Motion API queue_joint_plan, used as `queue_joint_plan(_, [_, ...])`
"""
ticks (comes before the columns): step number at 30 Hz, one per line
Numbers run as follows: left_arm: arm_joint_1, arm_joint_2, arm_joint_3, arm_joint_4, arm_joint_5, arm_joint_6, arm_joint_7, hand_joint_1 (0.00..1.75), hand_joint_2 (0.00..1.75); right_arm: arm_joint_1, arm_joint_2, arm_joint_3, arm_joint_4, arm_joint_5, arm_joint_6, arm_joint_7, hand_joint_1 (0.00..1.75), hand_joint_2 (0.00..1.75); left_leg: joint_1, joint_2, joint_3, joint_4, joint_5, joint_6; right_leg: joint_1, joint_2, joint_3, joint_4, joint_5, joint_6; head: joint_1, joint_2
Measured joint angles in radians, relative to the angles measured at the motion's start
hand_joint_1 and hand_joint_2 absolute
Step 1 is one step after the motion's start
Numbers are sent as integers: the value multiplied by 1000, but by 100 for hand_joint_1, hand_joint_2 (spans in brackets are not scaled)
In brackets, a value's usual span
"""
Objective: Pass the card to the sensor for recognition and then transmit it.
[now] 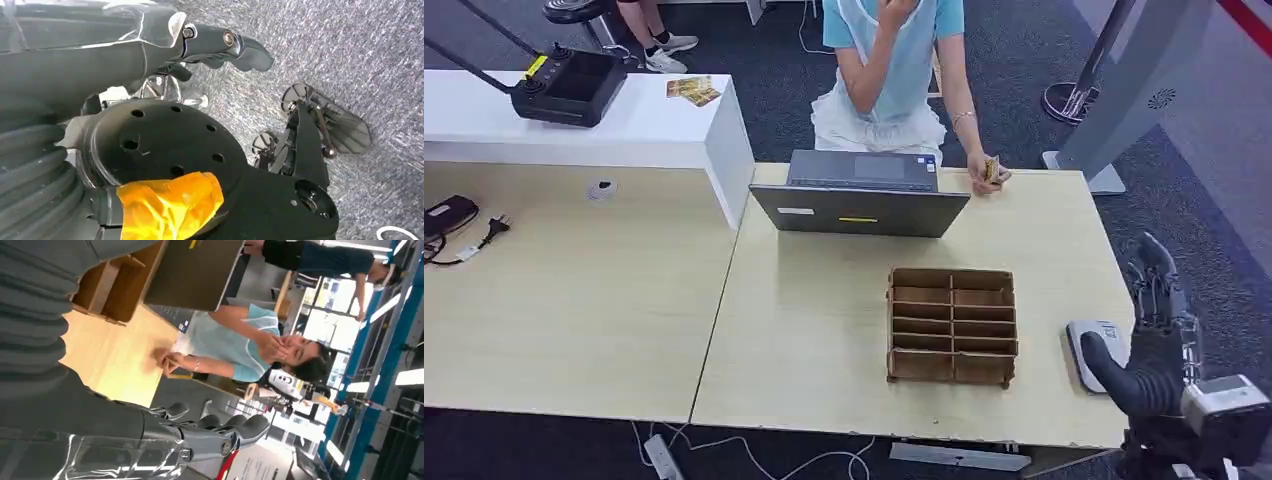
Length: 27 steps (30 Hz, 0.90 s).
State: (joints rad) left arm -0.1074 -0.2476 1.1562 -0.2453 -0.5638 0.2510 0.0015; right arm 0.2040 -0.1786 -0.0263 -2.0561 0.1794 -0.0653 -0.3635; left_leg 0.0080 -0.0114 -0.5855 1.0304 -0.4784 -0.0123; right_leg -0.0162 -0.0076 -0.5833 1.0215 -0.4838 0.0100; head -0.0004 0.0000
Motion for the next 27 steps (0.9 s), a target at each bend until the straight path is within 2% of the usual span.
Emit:
queue_joint_plan(3, [0, -1, 14, 0, 12, 1, -1, 0, 175, 56, 14, 4, -23, 104, -45, 8, 0, 0, 0, 0, -1, 0, 0, 0, 0, -1, 0, 0, 0, 0, 0, 0])
queue_joint_plan(7, [0, -3, 24, 0, 18, 1, -2, 0, 175, 108, 28, 39, -39, 299, -148, 19, 0, 0, 0, 0, 0, 0, 0, 0, 0, 0, 0, 0, 0, 0, 0, 0])
queue_joint_plan(12, [-2, -7, 32, 0, 23, 5, -2, 0, 175, 141, 35, 88, -43, 434, -257, 60, 0, 0, 0, 0, 0, 0, 0, 0, 0, 0, 0, 0, 0, 0, 0, 0])
queue_joint_plan(16, [-3, -8, 33, 0, 22, 7, -2, 0, 175, 152, 37, 130, -43, 458, -293, 87, 0, 0, 0, 0, 0, 0, 0, 0, 0, 0, 0, 0, 0, 0, 0, 0])
queue_joint_plan(24, [-3, -9, 34, 0, 19, 9, -6, 0, 175, 155, 37, 184, -42, 427, -342, 147, 0, 0, 0, 0, 0, 0, 0, 0, 0, 0, 0, 0, 0, 0, 0, 0])
queue_joint_plan(25, [-3, -9, 34, 0, 19, 9, -7, 0, 175, 156, 37, 188, -41, 428, -345, 152, 0, 175, 0, 0, 0, 0, 0, 0, 0, 0, 0, 0, 0, 0, 0, 0])
queue_joint_plan(27, [-3, -9, 34, 0, 16, 9, -7, 0, 175, 158, 36, 196, -41, 435, -347, 155, 0, 175, 0, 0, 0, 0, 0, 0, 0, 0, 0, 0, 0, 0, 0, 0])
